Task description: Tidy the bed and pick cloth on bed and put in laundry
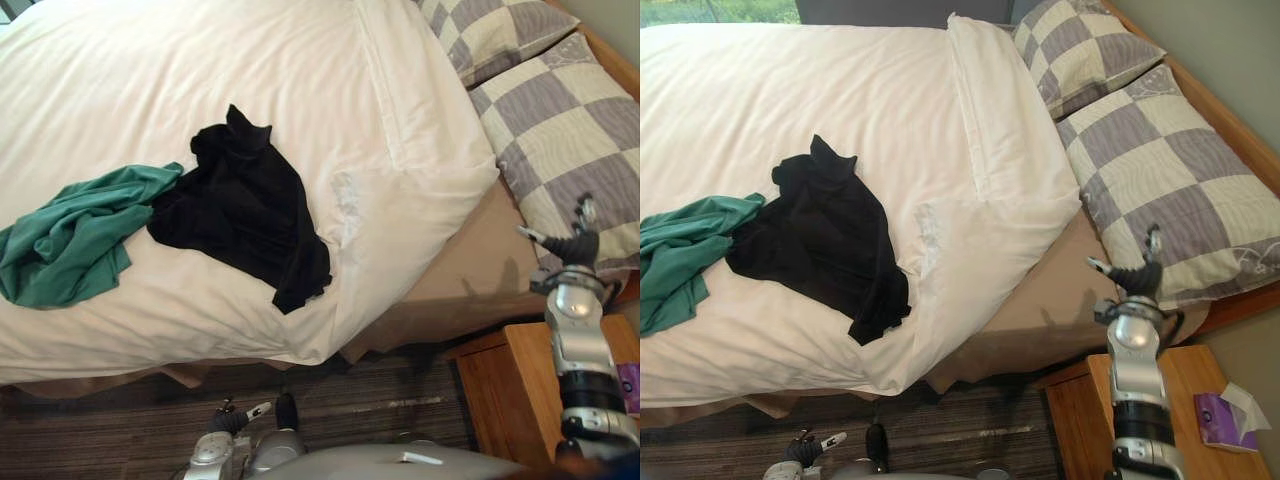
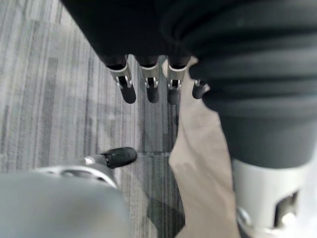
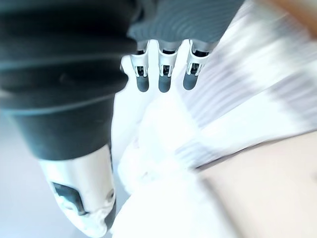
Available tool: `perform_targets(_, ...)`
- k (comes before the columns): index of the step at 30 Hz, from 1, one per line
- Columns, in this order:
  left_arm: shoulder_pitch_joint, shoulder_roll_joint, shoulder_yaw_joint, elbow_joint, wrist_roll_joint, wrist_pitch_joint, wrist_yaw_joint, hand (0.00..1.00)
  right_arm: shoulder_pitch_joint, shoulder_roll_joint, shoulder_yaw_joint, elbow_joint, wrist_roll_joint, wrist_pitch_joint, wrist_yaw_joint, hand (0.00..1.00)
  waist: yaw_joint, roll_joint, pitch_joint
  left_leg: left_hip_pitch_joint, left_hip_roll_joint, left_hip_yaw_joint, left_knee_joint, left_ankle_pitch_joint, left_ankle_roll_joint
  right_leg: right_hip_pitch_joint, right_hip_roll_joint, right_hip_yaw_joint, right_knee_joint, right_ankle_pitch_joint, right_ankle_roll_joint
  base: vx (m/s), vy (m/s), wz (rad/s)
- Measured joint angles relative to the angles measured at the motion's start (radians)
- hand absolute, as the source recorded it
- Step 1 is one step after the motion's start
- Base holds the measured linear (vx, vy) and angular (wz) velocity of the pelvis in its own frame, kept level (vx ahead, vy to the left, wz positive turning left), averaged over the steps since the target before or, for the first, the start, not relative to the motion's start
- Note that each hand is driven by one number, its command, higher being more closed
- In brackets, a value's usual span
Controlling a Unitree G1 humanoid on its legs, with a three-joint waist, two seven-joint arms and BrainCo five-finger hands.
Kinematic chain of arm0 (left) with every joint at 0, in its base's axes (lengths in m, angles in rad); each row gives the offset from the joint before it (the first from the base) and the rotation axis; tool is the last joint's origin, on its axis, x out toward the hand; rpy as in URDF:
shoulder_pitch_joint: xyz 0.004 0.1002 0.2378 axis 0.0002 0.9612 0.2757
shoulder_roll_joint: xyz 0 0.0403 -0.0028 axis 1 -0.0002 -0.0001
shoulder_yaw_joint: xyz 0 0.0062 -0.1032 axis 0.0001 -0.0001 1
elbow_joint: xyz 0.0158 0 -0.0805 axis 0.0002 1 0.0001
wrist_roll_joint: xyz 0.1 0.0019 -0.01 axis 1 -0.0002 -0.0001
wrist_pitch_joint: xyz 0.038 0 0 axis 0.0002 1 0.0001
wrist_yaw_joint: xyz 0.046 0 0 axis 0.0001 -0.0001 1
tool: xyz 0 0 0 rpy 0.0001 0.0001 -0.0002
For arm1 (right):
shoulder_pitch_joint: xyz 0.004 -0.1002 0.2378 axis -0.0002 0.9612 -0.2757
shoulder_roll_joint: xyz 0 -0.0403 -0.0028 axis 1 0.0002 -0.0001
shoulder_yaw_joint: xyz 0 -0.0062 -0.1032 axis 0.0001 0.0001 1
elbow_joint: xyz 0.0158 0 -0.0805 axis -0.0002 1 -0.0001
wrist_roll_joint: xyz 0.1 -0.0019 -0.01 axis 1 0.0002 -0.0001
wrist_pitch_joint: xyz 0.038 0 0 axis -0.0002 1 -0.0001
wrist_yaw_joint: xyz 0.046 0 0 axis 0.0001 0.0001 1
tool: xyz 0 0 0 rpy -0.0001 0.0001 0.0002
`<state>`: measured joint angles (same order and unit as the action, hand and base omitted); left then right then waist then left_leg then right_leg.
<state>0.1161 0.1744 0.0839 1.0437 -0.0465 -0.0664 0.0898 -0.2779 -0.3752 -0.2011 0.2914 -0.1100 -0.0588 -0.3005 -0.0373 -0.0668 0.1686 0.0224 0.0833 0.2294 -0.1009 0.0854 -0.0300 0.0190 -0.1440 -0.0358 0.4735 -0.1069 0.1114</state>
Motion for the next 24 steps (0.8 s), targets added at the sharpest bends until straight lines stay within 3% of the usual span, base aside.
perform_targets(1,0.008,0.002,-0.008,0.0,0.0,0.002,0.0,0.0,-0.01,0.0,0.018,-0.001,-0.01,0.0,0.0,0.0,0.0,-0.001,0.003,0.01,0.0,0.0,0.0,-0.003,0.003,-0.024,-0.002,0.006,0.057,0.013,-0.012,0.07,-0.004,0.02)
perform_targets(2,0.019,0.0,-0.011,0.0,0.0,0.006,0.0,0.0,-0.024,0.0,0.047,-0.008,-0.034,-0.001,0.005,0.0,0.001,0.01,0.015,0.033,0.014,-0.013,0.0,-0.016,0.01,-0.068,0.002,0.027,0.169,-0.018,-0.051,0.05,-0.02,0.08)
perform_targets(4,0.028,-0.008,-0.008,0.001,0.0,0.008,0.001,0.0,-0.027,-0.001,0.078,-0.043,-0.048,-0.004,0.014,0.0,0.0,0.022,0.023,0.035,0.02,-0.025,0.0,-0.028,0.017,-0.117,0.011,0.025,0.14,-0.137,-0.045,0.02,-0.034,0.32)
perform_targets(5,0.03,-0.007,-0.005,0.001,0.0,0.007,0.001,0.0,-0.037,-0.003,0.092,-0.048,-0.068,-0.007,0.019,0.0,0.0,0.019,0.027,0.036,0.022,-0.042,0.0,-0.031,0.014,-0.139,0.022,0.033,0.063,-0.148,-0.054,0.01,-0.051,0.4)
perform_targets(6,0.03,-0.008,-0.005,0.001,0.0,0.007,0.001,0.0,-0.038,-0.005,0.095,-0.051,-0.074,-0.008,0.021,0.0,0.0,0.019,0.027,0.035,0.024,-0.049,0.0,-0.032,0.013,-0.145,0.028,0.039,0.027,-0.148,-0.054,0.03,-0.137,0.44)
perform_targets(7,0.033,-0.012,-0.006,0.001,0.001,0.006,0.001,0.0,-0.037,-0.023,0.106,-0.066,-0.087,-0.008,0.027,0.0,-0.001,0.014,0.024,0.033,0.018,-0.068,0.0,-0.038,-0.009,-0.145,0.041,0.066,-0.117,-0.114,-0.038,0.05,-0.19,0.51)
perform_targets(8,0.039,0.003,-0.006,0.0,0.003,0.001,0.0,0.0,-0.039,-0.04,0.12,-0.087,-0.108,-0.01,0.031,0.0,-0.001,-0.024,0.017,0.032,-0.015,-0.079,-0.001,-0.036,-0.026,-0.142,0.028,0.103,-0.241,-0.017,-0.037,0.06,-0.206,0.59)
perform_targets(9,0.034,0.006,-0.005,0.007,0.007,0.002,0.002,0.0,-0.041,-0.052,0.122,-0.091,-0.112,-0.014,0.031,0.0,-0.005,-0.023,0.024,0.035,-0.017,-0.089,-0.001,-0.036,-0.03,-0.133,0.026,0.1,-0.23,-0.026,-0.024,0.09,-0.159,0.46)
perform_targets(11,0.048,-0.028,-0.007,0.007,0.037,-0.007,0.004,0.0,-0.041,-0.087,0.154,-0.108,-0.112,-0.014,0.032,0.0,-0.002,0.027,0.018,0.028,0.023,-0.1,0.0,-0.034,-0.059,-0.129,0.059,0.071,-0.266,-0.035,-0.031,0.13,-0.126,0.13)
perform_targets(14,0.058,-0.039,-0.013,0.005,0.038,-0.009,0.004,0.0,-0.038,-0.088,0.206,-0.109,-0.136,-0.011,0.049,0.0,-0.004,0.061,0.009,0.029,0.057,-0.109,0.0,-0.04,-0.075,-0.106,0.09,0.046,-0.297,-0.023,-0.038,0.15,-0.136,0.01)
perform_targets(18,0.057,-0.028,-0.03,0.0,0.04,-0.009,0.004,0.0,-0.038,-0.07,0.305,-0.102,-0.16,-0.011,0.082,0.0,-0.006,0.055,0.01,0.03,0.074,-0.13,0.0,-0.052,-0.091,-0.078,0.104,0.023,-0.325,-0.012,-0.043,0.16,-0.069,0.12)
perform_targets(24,0.055,-0.021,-0.047,-0.002,0.064,-0.012,0.004,0.0,-0.087,-0.031,0.423,-0.011,-0.227,-0.014,0.115,0.0,0.002,0.053,0.01,0.023,0.055,-0.129,0.0,-0.053,-0.093,-0.069,0.09,0.023,-0.345,-0.009,-0.039,0.08,0.011,0.07)
